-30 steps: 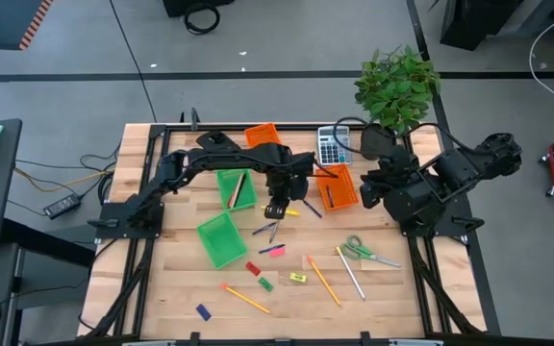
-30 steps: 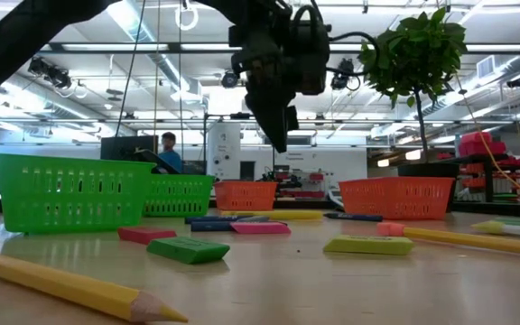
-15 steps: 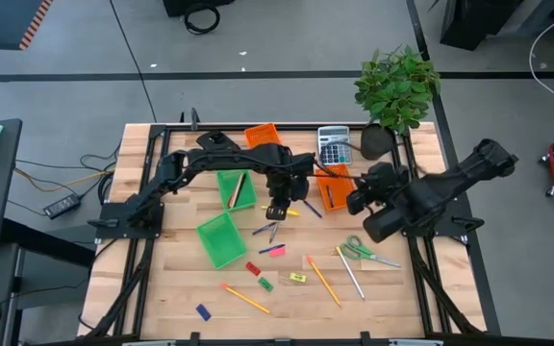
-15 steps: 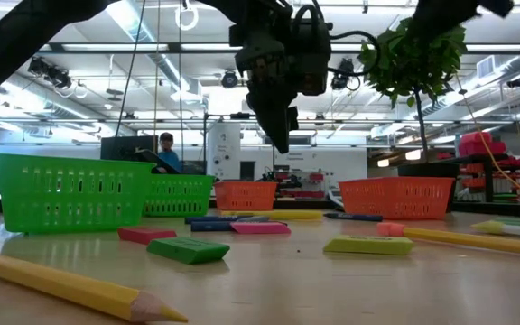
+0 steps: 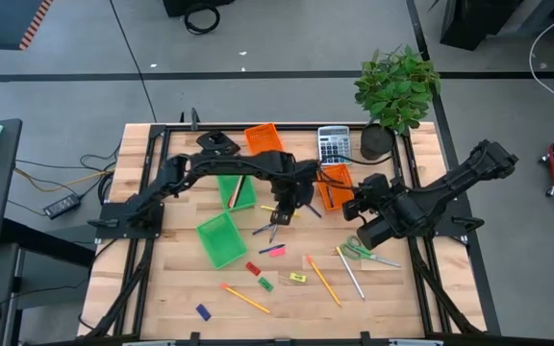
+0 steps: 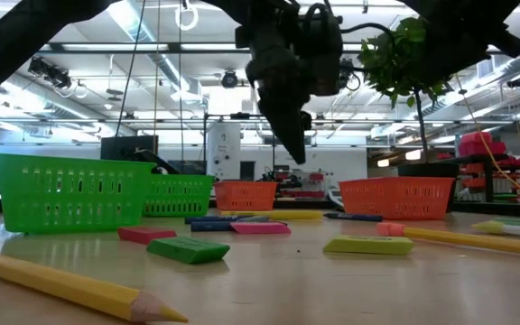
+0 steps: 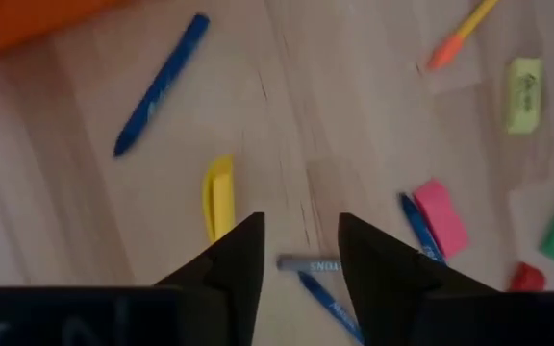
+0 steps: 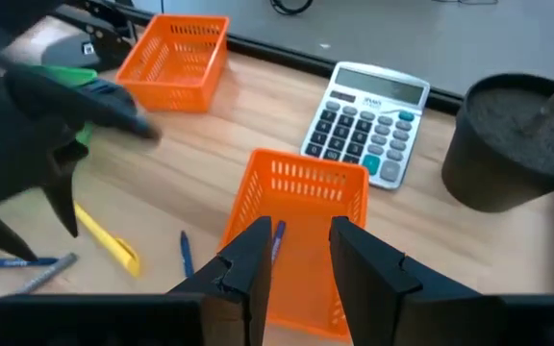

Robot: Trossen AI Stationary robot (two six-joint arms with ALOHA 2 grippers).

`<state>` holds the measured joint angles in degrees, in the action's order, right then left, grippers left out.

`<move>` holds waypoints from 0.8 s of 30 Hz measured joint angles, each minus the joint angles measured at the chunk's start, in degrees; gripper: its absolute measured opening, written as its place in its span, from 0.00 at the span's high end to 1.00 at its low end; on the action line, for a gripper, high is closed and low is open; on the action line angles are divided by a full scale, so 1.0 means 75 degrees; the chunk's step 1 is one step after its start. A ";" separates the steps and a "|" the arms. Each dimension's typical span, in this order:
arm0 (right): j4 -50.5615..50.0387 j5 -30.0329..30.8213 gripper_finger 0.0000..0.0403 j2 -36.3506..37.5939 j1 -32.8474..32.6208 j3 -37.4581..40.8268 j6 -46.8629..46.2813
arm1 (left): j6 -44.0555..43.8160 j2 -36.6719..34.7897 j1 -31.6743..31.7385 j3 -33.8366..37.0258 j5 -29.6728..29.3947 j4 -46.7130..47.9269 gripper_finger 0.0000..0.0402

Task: Sort crayons/erasers/pens/pencils in bins
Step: Put the yellow pen into the top green bin

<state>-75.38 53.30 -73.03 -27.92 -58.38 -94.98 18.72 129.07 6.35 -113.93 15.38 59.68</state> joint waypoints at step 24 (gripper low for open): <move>0.1977 0.0117 0.71 -0.0203 -0.1625 -0.0012 0.0217 | -0.0370 0.0507 -0.0144 0.0006 -0.1973 0.0603 0.61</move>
<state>-60.55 54.18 -74.55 -40.11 -58.47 -93.35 15.95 132.88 5.27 -113.89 0.58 64.20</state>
